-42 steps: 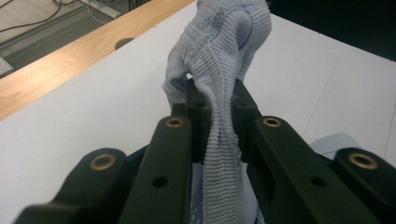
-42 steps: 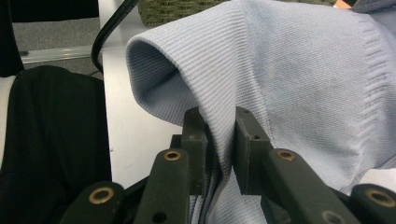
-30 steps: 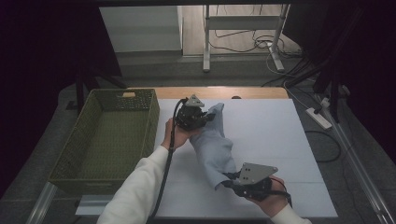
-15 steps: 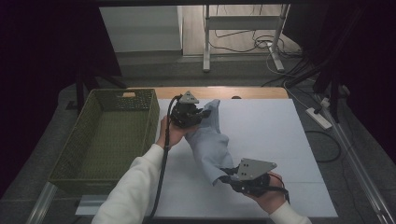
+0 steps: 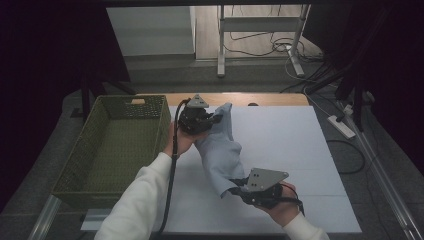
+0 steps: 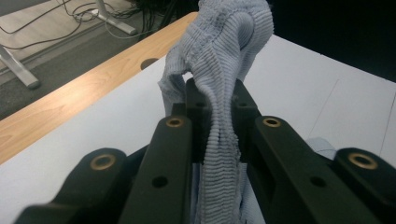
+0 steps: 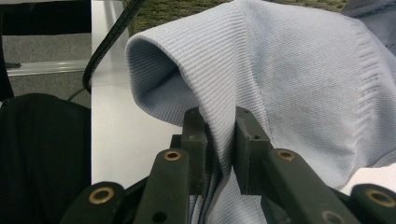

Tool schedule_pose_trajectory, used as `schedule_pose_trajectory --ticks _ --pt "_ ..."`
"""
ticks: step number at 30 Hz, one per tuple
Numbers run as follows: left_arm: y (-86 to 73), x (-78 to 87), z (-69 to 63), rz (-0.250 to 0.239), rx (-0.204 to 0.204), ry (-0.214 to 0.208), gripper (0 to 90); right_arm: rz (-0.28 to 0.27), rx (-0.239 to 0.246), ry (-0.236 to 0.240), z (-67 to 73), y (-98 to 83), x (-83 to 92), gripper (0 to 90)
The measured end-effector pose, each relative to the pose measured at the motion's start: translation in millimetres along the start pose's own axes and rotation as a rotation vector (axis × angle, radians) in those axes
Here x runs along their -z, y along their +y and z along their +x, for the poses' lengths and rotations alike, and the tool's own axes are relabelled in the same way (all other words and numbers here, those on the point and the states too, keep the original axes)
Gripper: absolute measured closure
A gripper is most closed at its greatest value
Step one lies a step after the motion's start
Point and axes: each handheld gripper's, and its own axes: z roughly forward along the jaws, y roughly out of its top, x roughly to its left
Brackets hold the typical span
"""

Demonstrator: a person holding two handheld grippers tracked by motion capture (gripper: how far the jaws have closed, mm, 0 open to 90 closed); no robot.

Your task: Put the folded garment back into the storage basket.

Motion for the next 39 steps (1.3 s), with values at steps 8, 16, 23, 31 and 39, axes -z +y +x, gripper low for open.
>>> schedule_pose_trajectory --ticks 8,16,23,31,39 --pt "2.7 5.8 1.5 -0.006 -0.006 0.007 82.1 0.0 0.011 0.007 1.1 3.9 -6.0 76.4" --pt "4.0 12.6 4.2 -0.008 -0.009 0.015 82.0 -0.005 0.019 0.009 0.8 9.6 -9.3 76.4" --pt "5.6 20.5 6.1 -0.013 -0.012 0.023 82.1 -0.016 0.028 0.016 2.3 16.3 -13.2 76.4" --pt "7.2 31.2 9.3 -0.02 -0.008 0.033 82.1 -0.024 0.037 0.019 1.5 22.1 -15.2 76.4" --pt "8.7 39.3 13.6 -0.027 -0.005 0.046 82.0 -0.034 0.041 0.023 0.6 28.1 -18.9 76.4"
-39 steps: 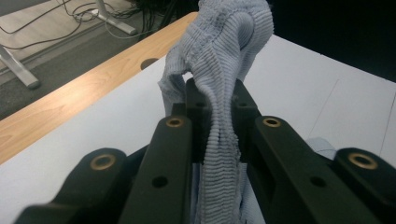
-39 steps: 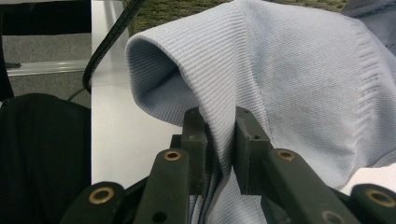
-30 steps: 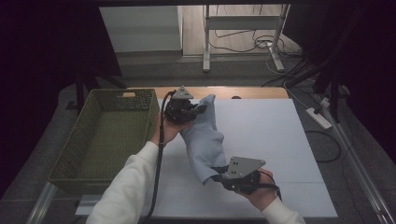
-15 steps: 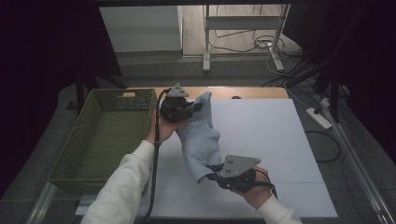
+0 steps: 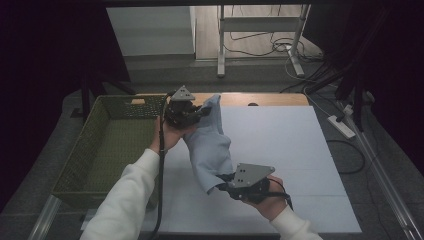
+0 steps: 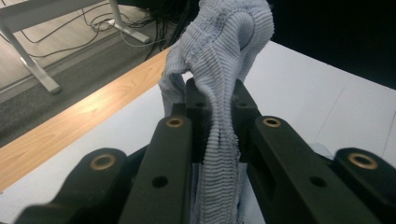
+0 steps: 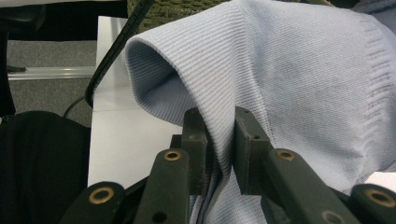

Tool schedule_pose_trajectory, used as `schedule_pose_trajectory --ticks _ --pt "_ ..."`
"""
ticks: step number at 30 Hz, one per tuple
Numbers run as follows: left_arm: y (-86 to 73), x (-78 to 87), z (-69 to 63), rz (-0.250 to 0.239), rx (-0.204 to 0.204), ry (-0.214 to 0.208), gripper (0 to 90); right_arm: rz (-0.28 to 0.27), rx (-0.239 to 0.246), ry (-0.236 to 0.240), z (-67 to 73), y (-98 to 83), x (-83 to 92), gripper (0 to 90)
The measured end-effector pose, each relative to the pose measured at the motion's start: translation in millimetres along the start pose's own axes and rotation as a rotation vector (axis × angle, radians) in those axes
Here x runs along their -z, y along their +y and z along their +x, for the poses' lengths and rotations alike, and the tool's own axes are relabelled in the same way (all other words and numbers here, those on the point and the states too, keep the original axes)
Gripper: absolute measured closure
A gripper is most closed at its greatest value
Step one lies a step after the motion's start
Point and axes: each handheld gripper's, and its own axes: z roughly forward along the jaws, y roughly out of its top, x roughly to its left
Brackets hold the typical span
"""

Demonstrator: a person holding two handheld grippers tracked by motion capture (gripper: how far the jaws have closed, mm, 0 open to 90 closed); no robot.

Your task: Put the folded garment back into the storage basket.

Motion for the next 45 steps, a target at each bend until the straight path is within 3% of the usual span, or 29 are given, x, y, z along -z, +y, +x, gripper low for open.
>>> schedule_pose_trajectory --ticks 25,45 --pt "1.8 29.6 16.4 -0.029 0.015 0.044 82.1 -0.027 0.031 0.015 -4.2 21.2 -14.0 76.4" --pt "-0.6 42.2 24.2 -0.035 0.023 0.069 82.1 -0.037 0.032 0.017 -7.7 28.9 -21.7 76.4"
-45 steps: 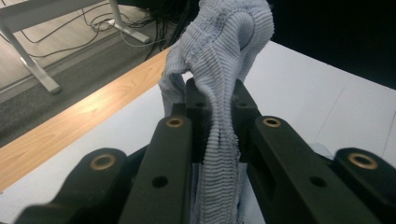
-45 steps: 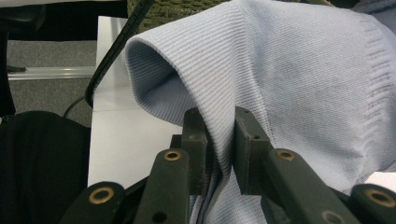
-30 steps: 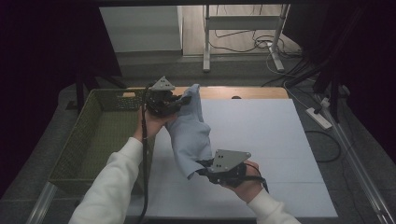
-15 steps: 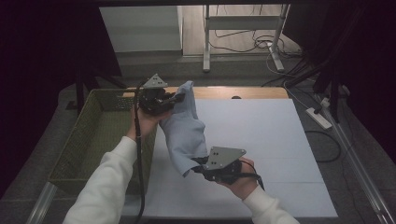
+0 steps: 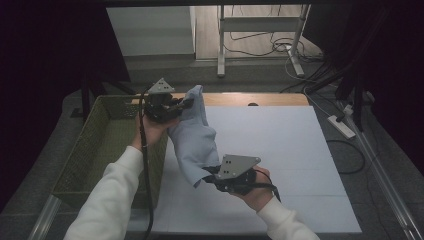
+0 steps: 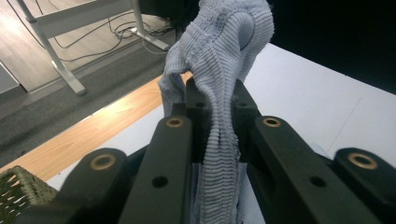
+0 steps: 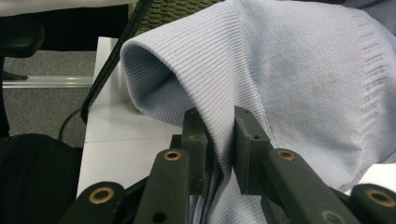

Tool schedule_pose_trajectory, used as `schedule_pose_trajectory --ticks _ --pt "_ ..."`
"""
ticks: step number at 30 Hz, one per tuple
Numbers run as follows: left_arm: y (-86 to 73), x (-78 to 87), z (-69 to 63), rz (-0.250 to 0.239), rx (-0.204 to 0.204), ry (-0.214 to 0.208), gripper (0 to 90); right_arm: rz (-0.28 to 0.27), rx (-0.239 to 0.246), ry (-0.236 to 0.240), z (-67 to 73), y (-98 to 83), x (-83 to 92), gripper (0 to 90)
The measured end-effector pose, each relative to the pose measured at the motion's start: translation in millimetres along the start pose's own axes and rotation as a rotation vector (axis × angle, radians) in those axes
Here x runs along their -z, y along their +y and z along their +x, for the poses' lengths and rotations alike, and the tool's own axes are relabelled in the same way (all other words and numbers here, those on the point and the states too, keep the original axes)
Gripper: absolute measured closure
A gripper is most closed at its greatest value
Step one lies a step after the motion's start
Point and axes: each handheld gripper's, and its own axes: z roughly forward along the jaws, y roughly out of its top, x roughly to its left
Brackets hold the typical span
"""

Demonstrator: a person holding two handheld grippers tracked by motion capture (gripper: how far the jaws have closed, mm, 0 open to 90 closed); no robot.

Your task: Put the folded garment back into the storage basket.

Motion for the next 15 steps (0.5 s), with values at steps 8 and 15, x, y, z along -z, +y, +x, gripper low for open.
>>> schedule_pose_trajectory --ticks 8,15 --pt "-0.9 8.0 5.4 -0.005 0.004 0.013 82.1 -0.004 0.004 0.008 -0.9 4.8 -6.8 76.4" --pt "-1.9 16.4 11.2 -0.007 0.003 0.027 82.1 -0.012 0.003 0.013 -1.6 8.9 -13.4 76.4"
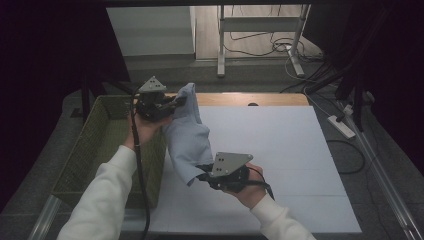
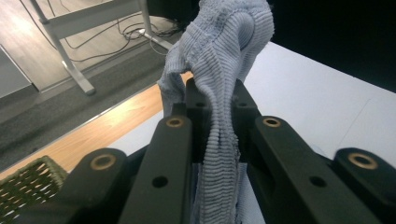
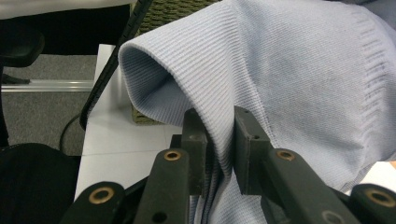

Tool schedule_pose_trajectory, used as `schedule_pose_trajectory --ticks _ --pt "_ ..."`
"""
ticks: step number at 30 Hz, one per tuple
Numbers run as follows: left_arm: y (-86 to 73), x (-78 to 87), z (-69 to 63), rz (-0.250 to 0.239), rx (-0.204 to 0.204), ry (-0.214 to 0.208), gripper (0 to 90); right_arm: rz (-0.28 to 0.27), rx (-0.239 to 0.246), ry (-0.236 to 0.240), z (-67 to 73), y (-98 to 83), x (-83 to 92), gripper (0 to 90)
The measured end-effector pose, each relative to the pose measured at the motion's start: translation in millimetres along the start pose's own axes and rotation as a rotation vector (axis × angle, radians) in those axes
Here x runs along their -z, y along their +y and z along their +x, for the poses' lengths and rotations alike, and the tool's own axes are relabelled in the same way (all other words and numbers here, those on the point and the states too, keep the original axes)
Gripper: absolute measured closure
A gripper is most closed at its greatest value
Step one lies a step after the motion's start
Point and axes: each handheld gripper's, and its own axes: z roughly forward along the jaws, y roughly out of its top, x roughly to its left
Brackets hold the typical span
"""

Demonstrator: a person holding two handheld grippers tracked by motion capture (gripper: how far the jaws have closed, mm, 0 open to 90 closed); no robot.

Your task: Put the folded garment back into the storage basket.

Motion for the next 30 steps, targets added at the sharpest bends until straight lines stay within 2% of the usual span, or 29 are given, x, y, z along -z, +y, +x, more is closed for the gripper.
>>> schedule_pose_trajectory --ticks 30 --pt "-6.0 33.6 23.4 -0.012 0.017 0.059 82.1 -0.02 0.037 0.014 -3.4 26.3 -25.2 76.4"
